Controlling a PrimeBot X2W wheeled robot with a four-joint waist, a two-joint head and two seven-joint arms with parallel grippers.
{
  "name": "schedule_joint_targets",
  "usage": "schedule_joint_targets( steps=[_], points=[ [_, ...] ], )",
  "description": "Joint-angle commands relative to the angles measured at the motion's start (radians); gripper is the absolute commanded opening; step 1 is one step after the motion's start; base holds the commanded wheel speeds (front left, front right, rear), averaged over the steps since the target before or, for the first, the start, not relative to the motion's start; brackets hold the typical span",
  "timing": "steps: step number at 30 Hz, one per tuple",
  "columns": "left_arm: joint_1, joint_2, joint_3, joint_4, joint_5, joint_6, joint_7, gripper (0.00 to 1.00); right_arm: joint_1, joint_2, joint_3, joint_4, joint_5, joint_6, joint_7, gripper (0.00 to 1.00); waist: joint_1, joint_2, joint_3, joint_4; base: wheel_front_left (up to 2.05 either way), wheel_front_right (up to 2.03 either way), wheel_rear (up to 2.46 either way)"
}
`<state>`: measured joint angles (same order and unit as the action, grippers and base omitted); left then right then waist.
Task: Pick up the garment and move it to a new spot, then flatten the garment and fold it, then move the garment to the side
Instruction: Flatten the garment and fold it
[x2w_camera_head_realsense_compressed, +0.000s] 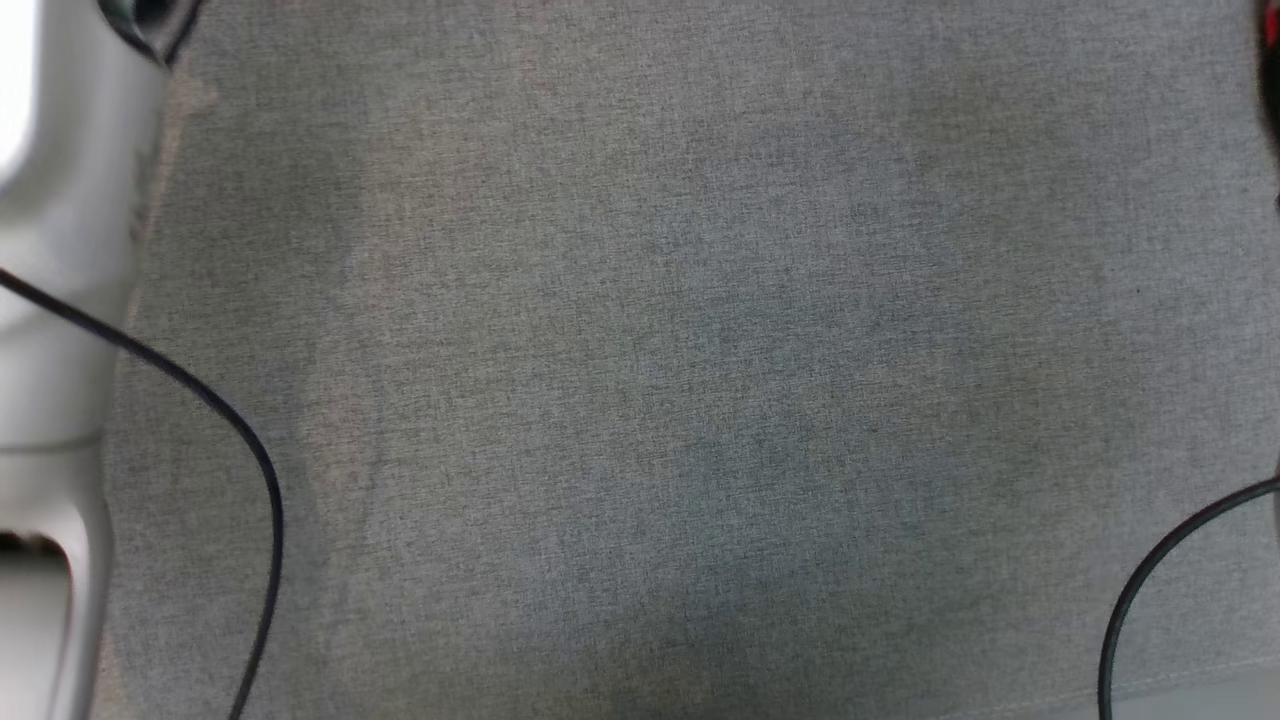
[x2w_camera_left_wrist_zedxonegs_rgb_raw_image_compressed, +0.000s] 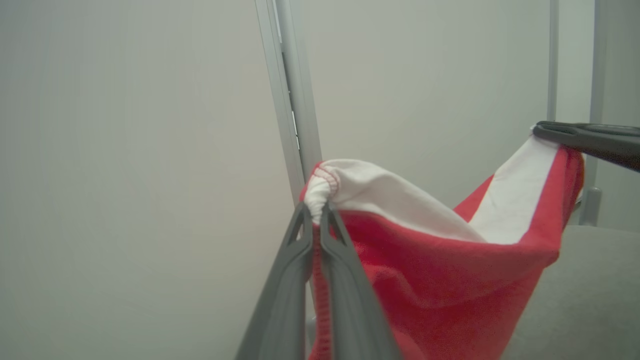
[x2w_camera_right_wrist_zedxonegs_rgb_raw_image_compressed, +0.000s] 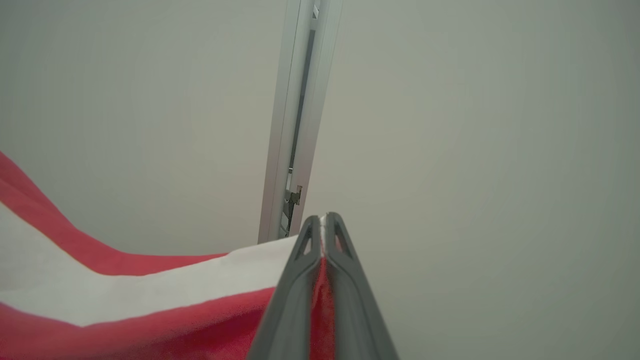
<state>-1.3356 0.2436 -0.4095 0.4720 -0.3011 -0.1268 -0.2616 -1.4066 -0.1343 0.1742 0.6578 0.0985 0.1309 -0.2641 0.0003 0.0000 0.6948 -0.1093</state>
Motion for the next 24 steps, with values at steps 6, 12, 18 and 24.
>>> schedule_joint_targets(
  steps=[6,12,18,24],
  points=[
    [0.241,0.059,-0.048,-0.197,0.006,-0.003,-0.002,0.00,0.211,-0.063,0.025,-0.120,0.075,0.000,-0.001,0.00,-0.0003,0.0000,-0.033,0.009,0.00,0.00,0.00],
    [0.515,0.094,-0.034,-0.367,0.023,-0.003,-0.002,0.00,0.460,-0.127,0.023,-0.203,0.181,0.000,-0.001,0.00,-0.0003,0.0000,-0.111,0.021,0.00,0.00,0.00],
    [0.740,0.079,-0.029,-0.454,0.067,-0.003,-0.002,0.00,0.692,-0.179,0.048,-0.296,0.246,0.000,-0.002,0.00,-0.0003,0.0000,-0.213,0.023,0.00,0.00,0.00],
    [0.898,0.039,-0.021,-0.480,0.084,-0.003,-0.002,0.00,0.872,-0.198,0.014,-0.383,0.260,0.000,-0.002,0.00,-0.0003,0.0000,-0.323,0.034,0.00,0.00,0.00]
  ],
)
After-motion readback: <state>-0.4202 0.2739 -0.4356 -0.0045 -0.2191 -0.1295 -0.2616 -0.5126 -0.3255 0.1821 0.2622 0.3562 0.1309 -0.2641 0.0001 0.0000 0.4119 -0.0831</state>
